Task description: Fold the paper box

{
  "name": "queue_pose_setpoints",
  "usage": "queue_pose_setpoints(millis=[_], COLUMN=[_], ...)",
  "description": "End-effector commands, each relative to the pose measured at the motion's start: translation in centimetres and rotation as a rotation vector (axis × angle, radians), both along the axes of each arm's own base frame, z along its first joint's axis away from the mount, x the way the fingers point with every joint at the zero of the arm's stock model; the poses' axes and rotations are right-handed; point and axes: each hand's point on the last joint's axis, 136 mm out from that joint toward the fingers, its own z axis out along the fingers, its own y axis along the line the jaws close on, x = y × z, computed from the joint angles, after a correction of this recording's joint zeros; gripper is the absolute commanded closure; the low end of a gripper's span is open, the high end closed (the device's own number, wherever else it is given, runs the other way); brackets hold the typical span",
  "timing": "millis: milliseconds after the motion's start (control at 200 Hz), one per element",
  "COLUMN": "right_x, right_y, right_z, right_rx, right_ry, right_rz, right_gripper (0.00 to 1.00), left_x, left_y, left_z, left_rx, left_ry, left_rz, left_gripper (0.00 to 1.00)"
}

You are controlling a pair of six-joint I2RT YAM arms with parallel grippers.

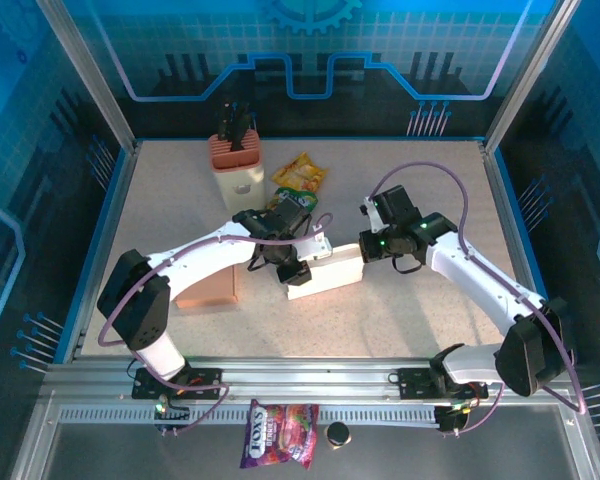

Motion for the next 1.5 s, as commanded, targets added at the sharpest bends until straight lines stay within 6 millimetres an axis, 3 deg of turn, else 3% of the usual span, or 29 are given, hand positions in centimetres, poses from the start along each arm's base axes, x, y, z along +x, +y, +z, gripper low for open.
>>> queue_pose_setpoints(millis=[0,155,350,515,710,966,1311,1491], right_x=[-0.8,-1.1,-1.7,-1.8,-2.1,-2.3,-1.8,-2.0], right_y=[0.1,-0.2,-1.0,-0.9,0.1,-0.2,0.6,0.2], right_z=[-0.3,-0.4,-0.7,-0.4,-1.0,-1.1,0.6,-0.3], right_rx=[0.008,-0.015,-0.041,-0.037,-0.025,-0.035,0.007,-0.012], right_ry=[0.014,-0.006,-0.041,-0.057,-0.041,-0.032,-0.008,0.004], right_rz=[-0.022,-0.031,-0.069,-0.099,-0.116,-0.155,-0.194,-0.208], right_gripper=[1.0,1.0,1.0,1.0,1.0,1.0,1.0,1.0], left_x=[1.0,1.0,1.6,1.4,1.1,1.0,1.1,1.3], left_y=[0.2,0.2,0.2,0.1,0.2,0.1,-0.1,-0.1], left_z=[0.6,0.6,1.3,1.9,1.5,1.1,1.2,1.2], left_rx=[0.001,0.003,-0.019,-0.054,-0.054,-0.035,-0.031,-0.028], left_ry=[-0.013,-0.019,-0.05,-0.054,-0.031,-0.008,-0.014,-0.02], left_rz=[0.029,0.032,0.073,0.104,0.108,0.092,0.079,0.078], left_gripper=[0.66,0.64,0.49,0.44,0.47,0.55,0.59,0.61])
